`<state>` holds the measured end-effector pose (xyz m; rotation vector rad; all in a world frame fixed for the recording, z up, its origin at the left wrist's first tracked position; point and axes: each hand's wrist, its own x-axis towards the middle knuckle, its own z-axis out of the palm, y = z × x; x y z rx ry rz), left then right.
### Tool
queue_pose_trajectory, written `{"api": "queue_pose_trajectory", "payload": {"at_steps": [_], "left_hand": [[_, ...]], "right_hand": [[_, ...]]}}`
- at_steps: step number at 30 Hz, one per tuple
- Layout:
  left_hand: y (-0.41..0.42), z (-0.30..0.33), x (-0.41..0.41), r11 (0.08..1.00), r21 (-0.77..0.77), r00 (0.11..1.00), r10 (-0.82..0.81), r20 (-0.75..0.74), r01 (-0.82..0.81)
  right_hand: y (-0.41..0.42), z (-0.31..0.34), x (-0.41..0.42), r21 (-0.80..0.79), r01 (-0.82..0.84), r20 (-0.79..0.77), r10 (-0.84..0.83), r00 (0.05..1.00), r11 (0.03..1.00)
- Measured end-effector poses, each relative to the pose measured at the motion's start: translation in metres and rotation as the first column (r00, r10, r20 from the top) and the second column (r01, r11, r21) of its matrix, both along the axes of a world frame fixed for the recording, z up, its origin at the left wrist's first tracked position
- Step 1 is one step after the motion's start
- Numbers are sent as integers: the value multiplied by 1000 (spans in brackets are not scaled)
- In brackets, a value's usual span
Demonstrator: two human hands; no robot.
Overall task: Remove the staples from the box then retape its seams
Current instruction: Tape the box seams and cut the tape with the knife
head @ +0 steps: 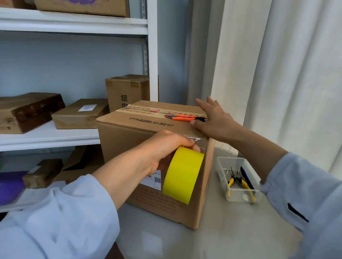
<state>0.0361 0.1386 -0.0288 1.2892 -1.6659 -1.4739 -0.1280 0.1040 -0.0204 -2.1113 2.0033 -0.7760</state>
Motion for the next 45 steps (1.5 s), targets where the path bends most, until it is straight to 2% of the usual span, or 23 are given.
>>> {"api": "queue_pose_trajectory", "payload": {"at_steps": [3,8,11,18,23,26,29,32,39,45], "left_hand": [[0,1,1,1000,9,1000,-24,20,24],[-2,0,1,1000,7,999,-28,25,28],[-5,-2,1,1000,-7,999,-23,23,23],[-4,-6,1,1000,-7,1000,-12,11,12],[0,-5,0,1000,-22,1000,-9,22,9],[1,-4,1,1000,-11,1000,-13,9,13],[1,-1,2,1000,-12,999,-22,37,23],[1,1,2,1000,-3,998,-27,63,27],[5,-1,-2,999,22,999,22,41,-23],[4,-4,-4,999,30,999,44,13,-45]], "right_hand": [[-8,9,3,-68,-7,66,12,998,998],[-21,10,12,-25,3,-75,-4,997,1000],[-25,11,13,-37,35,-108,-39,993,999],[-24,9,17,-102,54,-148,-69,987,993],[-17,18,14,-45,15,-129,-20,991,999],[-5,27,7,-63,-20,-54,17,998,998],[16,38,3,-65,-112,116,120,986,991],[37,47,1,-6,-182,194,179,964,983],[67,43,-8,195,-265,428,162,889,944],[78,31,-16,197,-250,372,164,914,948]]}}
